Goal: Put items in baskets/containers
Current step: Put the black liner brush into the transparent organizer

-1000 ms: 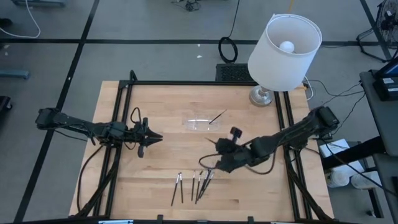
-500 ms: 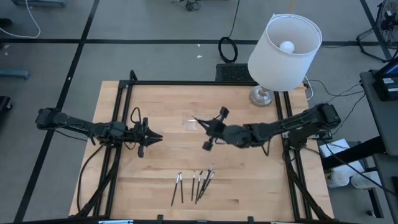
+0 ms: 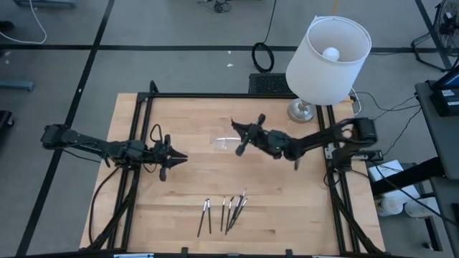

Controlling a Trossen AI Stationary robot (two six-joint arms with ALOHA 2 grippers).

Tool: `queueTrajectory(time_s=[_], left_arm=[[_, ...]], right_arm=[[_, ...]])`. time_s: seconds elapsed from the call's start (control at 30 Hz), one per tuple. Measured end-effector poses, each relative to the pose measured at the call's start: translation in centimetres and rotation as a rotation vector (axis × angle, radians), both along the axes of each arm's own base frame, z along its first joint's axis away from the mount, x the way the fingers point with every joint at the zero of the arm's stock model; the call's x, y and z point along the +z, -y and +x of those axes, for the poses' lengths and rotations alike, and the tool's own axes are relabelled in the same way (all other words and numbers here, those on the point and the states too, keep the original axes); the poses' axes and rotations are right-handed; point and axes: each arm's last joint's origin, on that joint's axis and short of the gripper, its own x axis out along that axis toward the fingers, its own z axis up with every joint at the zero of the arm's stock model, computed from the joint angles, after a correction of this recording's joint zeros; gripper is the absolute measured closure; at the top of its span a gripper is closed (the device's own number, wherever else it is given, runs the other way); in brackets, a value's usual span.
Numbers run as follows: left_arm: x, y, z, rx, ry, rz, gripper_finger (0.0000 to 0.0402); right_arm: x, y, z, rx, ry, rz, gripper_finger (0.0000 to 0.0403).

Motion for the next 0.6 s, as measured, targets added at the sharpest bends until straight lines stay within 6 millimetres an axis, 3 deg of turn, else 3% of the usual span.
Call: queueTrajectory(time_s=[0.27, 0.6], left_arm=[[0.0, 0.0, 0.0, 0.016, 0.001, 0.005, 0.0337], [0.0, 0.0, 0.0, 0.016, 0.001, 0.005, 0.0337]], right_arm=[[-4.7, 0.9, 1.6, -0.055, -0.039, 0.008, 0.0402], [-6.1, 1.2, 1.7, -0.081, -0.062, 0.087, 0.0403]])
